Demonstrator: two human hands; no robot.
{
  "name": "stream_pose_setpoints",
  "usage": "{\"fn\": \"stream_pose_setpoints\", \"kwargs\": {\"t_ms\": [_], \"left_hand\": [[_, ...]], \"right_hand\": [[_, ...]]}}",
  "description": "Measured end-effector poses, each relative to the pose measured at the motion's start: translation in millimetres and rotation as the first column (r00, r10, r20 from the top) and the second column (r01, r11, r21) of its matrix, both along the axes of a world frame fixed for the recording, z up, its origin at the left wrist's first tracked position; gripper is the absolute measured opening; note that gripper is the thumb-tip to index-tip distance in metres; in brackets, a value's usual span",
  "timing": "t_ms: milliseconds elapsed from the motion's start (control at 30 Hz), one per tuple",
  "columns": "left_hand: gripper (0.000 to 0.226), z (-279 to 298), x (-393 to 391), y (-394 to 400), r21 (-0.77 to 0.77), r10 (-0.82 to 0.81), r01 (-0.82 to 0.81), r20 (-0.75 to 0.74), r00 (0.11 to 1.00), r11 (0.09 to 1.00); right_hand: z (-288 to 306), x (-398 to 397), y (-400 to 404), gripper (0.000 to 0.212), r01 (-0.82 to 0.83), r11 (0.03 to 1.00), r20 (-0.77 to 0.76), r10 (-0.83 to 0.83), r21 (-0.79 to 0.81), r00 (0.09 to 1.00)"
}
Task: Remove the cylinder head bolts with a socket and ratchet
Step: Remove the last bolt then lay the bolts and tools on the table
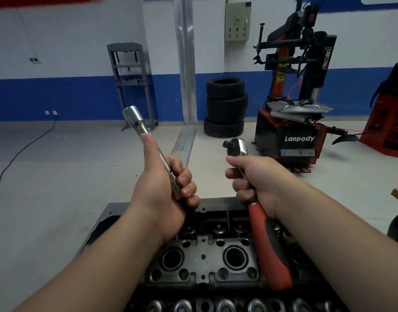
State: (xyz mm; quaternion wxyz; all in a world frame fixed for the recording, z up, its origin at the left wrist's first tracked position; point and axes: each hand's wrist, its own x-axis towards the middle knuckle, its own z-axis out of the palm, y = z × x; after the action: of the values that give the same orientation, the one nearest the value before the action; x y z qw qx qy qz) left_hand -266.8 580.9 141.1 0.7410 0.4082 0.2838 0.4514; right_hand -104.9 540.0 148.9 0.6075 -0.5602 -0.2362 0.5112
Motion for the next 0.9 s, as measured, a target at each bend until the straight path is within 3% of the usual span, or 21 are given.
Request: {"fn": "stream_pose_setpoints", "kwargs": {"t_ms": [267, 633, 900], "left_hand": [[0.069, -9.8, 6.7, -8.9, 0.136, -0.038, 0.052, -0.104, 0.994, 0.989], [0.069, -7.8, 1.4, -2.2, 0.114, 0.063, -0.062, -0.001, 0.998, 0.992], [0.070, -19.0, 9.5, -8.1, 0.183, -0.069, 0.089, -0.116, 0.991, 0.979]], "right_hand": [[-1.4, -6.3, -0.8, 0.015, -0.030, 0.999, 0.023, 0.031, -0.022, 0.999], [-3.9, -4.5, -1.4, 0.013, -0.037, 0.999, 0.034, 0.038, -0.032, 0.999], [-5.0, -6.6, 1.5, 0.011, -0.047, 0.998, 0.057, 0.050, -0.044, 0.997]]}}
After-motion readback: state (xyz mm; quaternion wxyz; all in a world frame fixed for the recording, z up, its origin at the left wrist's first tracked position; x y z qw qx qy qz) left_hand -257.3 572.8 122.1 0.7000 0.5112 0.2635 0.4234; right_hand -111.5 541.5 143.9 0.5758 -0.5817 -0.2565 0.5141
